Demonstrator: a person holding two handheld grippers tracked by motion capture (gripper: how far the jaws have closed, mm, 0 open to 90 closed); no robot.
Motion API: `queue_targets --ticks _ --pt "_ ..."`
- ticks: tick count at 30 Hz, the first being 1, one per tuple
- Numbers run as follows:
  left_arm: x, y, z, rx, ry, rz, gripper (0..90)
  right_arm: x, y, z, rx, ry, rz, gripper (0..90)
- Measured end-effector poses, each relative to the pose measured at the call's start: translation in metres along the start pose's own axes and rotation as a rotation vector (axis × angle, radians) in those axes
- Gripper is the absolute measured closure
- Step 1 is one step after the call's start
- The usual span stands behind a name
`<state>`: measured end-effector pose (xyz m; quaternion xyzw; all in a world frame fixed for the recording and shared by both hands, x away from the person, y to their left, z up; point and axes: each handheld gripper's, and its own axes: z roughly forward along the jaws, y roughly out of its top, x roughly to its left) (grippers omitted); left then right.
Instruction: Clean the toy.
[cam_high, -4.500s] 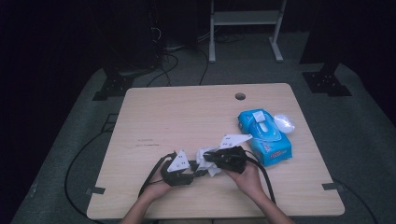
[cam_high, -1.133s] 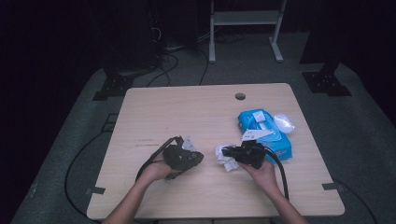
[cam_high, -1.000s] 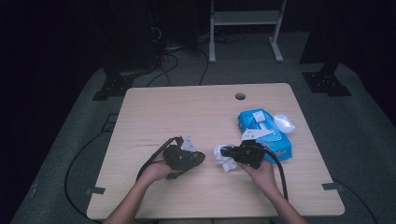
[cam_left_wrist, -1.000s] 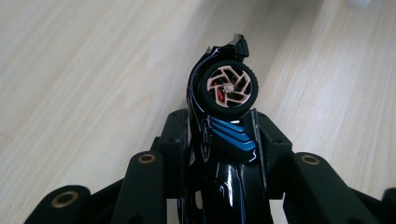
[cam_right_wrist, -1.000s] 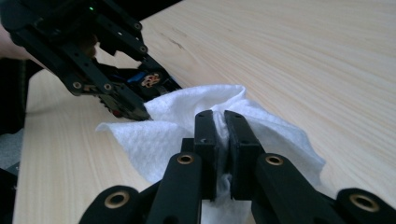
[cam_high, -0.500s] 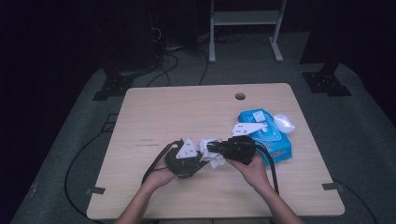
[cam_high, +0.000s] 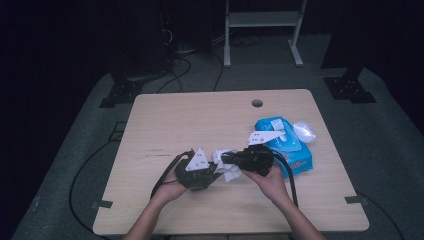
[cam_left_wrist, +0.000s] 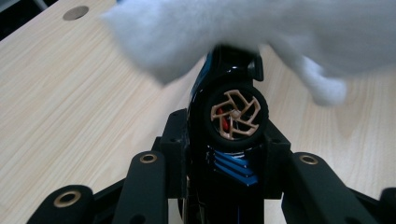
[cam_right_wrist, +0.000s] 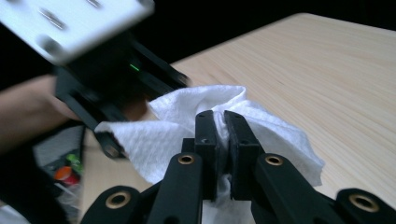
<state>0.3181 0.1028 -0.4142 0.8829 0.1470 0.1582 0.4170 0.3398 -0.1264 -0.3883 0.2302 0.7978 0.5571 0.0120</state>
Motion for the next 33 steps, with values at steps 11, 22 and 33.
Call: queue_targets --ticks 11,22,33 --pt "0.002 -0.002 -0.005 -0.016 0.008 -0.015 62.8 -0.017 -0.017 -0.006 0.031 -0.081 0.024 83.8" --pt "0.003 -0.001 -0.009 -0.05 0.003 -0.028 63.0 -0.019 -0.017 -0.01 -0.016 -0.046 0.057 83.9" --pt "0.005 0.0 -0.01 -0.071 0.002 -0.037 63.1 -0.025 -0.021 -0.01 -0.057 -0.003 0.124 83.9"
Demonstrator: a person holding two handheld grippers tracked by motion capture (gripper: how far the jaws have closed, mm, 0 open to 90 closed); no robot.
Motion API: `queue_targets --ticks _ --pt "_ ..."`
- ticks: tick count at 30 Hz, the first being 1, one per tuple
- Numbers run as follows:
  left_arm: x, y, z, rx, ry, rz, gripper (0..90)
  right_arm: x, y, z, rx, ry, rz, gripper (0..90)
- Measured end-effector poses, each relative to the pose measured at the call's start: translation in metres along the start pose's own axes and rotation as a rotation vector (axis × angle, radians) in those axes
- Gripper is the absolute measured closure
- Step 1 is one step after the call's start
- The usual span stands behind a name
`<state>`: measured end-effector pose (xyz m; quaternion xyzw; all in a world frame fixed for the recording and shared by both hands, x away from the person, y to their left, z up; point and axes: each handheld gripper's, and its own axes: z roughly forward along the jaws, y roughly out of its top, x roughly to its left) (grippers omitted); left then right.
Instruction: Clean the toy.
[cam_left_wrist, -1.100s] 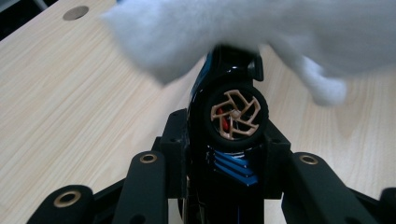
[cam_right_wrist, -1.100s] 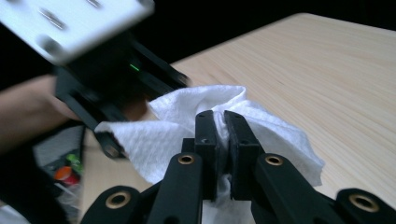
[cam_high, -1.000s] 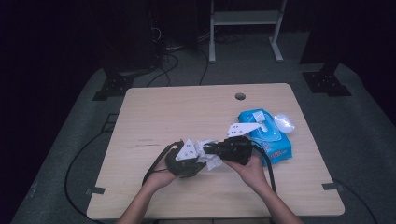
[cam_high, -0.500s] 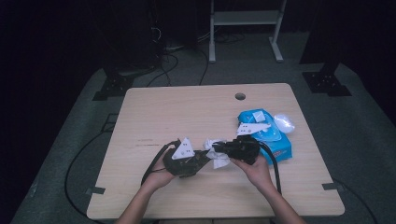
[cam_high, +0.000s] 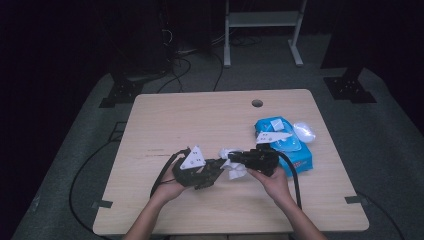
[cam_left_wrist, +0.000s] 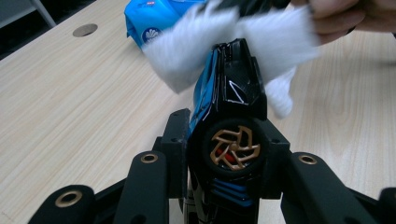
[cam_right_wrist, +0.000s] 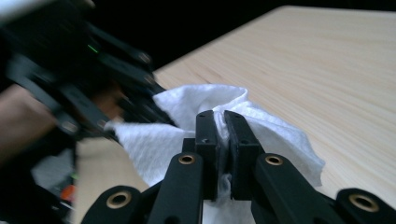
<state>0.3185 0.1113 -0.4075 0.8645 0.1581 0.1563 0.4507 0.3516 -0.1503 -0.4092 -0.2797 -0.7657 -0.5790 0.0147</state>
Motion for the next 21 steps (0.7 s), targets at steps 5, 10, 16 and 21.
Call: queue_targets --ticks 5,10,16,21 --pt "-0.001 0.003 -0.001 -0.014 0.002 0.003 63.8 0.003 0.001 -0.001 -0.008 0.001 -0.019 83.8" --pt "0.001 0.001 -0.002 -0.021 0.004 -0.004 63.8 -0.011 -0.018 0.005 0.035 -0.005 0.048 83.9" --pt "0.002 0.001 -0.002 -0.033 0.004 -0.019 63.9 -0.019 -0.03 0.017 0.088 0.01 0.1 83.8" --pt "0.001 0.001 -0.001 -0.043 0.001 -0.022 63.9 -0.019 -0.033 0.024 0.083 0.05 0.138 84.0"
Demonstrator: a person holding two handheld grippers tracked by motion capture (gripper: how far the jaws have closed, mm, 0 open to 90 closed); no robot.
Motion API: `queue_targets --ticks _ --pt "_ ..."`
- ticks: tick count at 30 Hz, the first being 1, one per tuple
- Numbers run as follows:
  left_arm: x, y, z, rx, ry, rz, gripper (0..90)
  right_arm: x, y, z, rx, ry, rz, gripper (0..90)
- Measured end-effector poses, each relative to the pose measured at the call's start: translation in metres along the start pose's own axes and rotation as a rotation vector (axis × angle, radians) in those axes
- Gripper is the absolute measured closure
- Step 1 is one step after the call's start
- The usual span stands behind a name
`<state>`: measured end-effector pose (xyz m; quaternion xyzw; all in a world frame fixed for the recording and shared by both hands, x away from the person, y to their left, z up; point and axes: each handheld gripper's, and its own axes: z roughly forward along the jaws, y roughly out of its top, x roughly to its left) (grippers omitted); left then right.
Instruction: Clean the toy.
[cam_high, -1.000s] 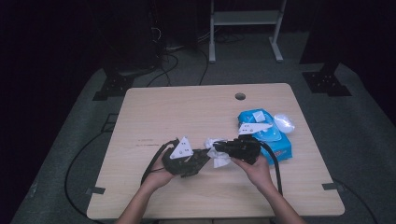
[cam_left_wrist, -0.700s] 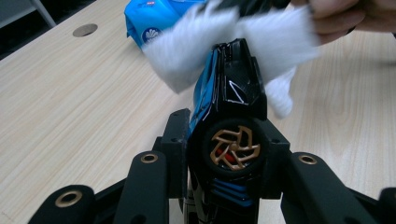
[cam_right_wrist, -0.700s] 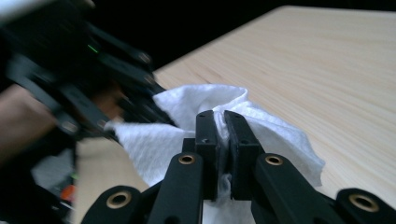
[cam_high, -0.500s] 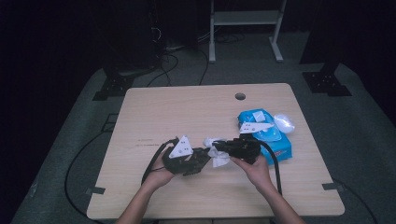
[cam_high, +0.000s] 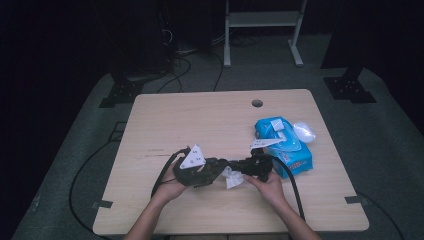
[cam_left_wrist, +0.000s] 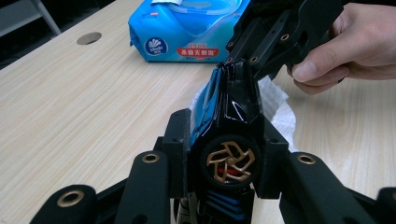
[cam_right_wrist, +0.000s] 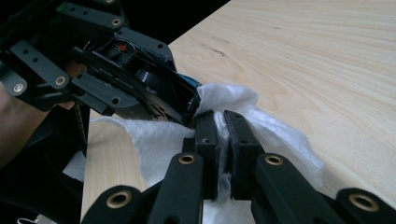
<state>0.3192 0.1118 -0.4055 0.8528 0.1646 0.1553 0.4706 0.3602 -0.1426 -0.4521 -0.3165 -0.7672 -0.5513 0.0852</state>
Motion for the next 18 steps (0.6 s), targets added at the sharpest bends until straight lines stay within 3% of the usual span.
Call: queue_targets --ticks 3,9,18 --pt "-0.002 0.004 0.0 -0.033 0.003 0.002 64.1 -0.001 0.003 -0.009 -0.036 0.036 0.029 84.3" --pt "-0.003 0.011 0.004 -0.098 -0.006 -0.013 63.9 0.006 0.01 -0.034 -0.118 0.037 0.019 84.6" --pt "-0.004 0.002 0.008 -0.088 -0.014 -0.022 63.5 0.011 0.017 -0.04 -0.163 0.051 0.008 85.0"
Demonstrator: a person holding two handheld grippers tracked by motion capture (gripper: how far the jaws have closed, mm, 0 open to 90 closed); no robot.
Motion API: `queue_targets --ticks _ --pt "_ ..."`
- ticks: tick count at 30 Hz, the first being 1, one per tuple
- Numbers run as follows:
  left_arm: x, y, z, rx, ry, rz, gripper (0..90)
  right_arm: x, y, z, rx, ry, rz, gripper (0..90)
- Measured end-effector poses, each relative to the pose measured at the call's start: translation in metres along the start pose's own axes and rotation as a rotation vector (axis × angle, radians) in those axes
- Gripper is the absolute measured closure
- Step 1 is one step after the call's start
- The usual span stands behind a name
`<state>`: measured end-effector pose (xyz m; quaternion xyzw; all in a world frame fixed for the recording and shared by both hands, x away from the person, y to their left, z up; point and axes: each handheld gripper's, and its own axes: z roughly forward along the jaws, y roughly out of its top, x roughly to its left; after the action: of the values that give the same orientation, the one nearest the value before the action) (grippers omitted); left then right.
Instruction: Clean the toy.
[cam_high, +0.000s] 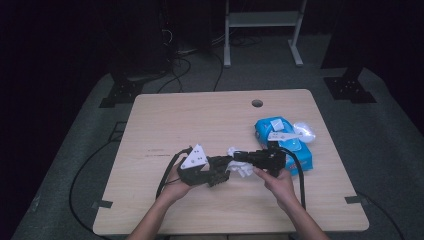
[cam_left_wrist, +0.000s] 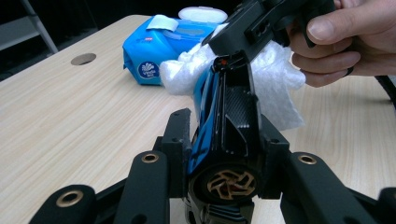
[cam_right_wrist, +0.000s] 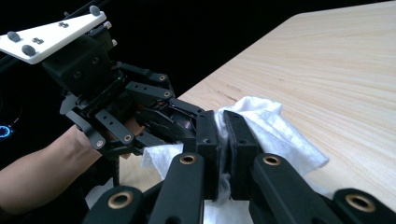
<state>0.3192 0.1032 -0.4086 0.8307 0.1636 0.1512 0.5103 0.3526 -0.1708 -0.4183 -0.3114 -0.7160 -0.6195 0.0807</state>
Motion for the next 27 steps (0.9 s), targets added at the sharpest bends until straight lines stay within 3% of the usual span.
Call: queue_targets --ticks 5,11,17,20,23,27 --pt "0.0 -0.001 -0.002 0.013 0.003 0.005 63.0 -0.003 -0.002 0.004 -0.011 0.023 0.025 85.0" --pt "0.002 -0.007 -0.012 0.044 -0.001 -0.011 61.6 -0.001 -0.005 0.015 0.014 0.028 0.02 84.9" --pt "0.006 -0.013 -0.029 0.099 0.027 0.003 60.6 0.008 0.0 0.034 0.06 0.025 -0.028 84.9" --pt "0.007 -0.016 -0.035 0.099 0.038 0.0 60.9 0.012 -0.001 0.045 0.066 0.042 -0.028 84.9" --pt "0.009 -0.022 -0.04 0.07 0.059 -0.029 61.2 0.016 0.0 0.052 0.059 0.046 -0.031 84.9" --pt "0.009 -0.022 -0.034 0.034 0.048 -0.045 61.9 0.017 0.004 0.048 0.05 0.043 -0.021 85.1"
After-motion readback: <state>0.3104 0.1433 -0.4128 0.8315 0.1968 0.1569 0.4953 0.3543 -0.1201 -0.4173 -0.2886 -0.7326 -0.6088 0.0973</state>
